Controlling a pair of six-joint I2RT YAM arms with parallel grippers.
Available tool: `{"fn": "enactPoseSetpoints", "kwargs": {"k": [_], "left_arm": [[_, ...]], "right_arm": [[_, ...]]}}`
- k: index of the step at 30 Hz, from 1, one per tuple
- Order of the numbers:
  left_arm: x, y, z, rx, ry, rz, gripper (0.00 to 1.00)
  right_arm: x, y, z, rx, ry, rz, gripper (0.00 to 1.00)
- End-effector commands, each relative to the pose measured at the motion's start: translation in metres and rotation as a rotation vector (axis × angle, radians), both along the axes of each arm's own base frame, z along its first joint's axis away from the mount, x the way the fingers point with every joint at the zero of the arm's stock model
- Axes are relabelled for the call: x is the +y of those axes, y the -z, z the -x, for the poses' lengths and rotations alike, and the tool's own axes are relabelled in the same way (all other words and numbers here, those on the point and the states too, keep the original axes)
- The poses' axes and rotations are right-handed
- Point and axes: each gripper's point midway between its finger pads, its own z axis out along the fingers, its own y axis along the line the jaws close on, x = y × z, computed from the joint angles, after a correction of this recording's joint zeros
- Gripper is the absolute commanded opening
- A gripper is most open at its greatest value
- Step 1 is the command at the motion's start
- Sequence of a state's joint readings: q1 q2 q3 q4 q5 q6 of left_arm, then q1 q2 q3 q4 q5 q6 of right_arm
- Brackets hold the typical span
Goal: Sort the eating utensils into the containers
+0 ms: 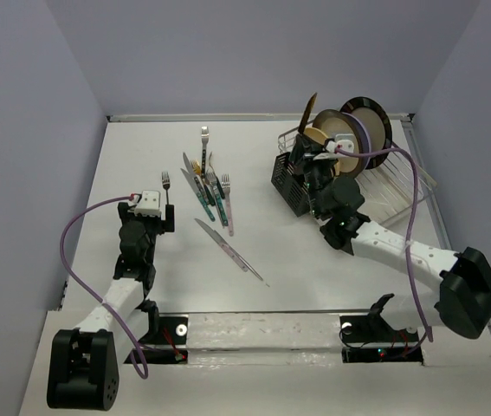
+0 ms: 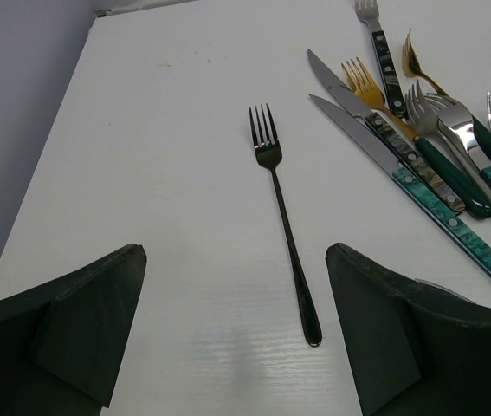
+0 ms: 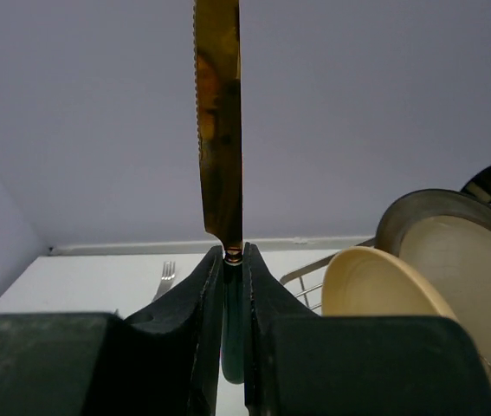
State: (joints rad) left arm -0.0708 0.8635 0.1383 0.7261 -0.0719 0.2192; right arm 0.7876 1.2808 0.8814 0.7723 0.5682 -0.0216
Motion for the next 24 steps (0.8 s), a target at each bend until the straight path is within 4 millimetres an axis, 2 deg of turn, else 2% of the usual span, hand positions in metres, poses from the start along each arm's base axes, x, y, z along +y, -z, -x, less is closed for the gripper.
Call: {"fn": "enactPoseSetpoints", "kwargs": {"k": [1, 12, 21, 24], "left_arm": [[-0.001, -0.024, -0.004, -0.094, 0.003, 0.005, 0.99], [-0.001, -0.023, -0.003, -0.094, 0.003, 0.004, 0.99], [-0.001, -0.023, -0.004, -0.091, 0.001, 0.005, 0.99], [-0.001, -0.023, -0.004, -0.089, 0.001, 0.005, 0.99]], "right_arm": [[-0.045, -0.021, 0.002, -0.163, 0.183, -0.195, 0.00], [-0.069, 0.046, -0.022, -0.090, 0.300, -0.138, 0.00], [-0.066, 0.094, -0.022, 0.014, 0.278, -0.103, 0.00], [-0.064, 0.104, -0.023, 0.039, 0.268, -0.087, 0.00]]}}
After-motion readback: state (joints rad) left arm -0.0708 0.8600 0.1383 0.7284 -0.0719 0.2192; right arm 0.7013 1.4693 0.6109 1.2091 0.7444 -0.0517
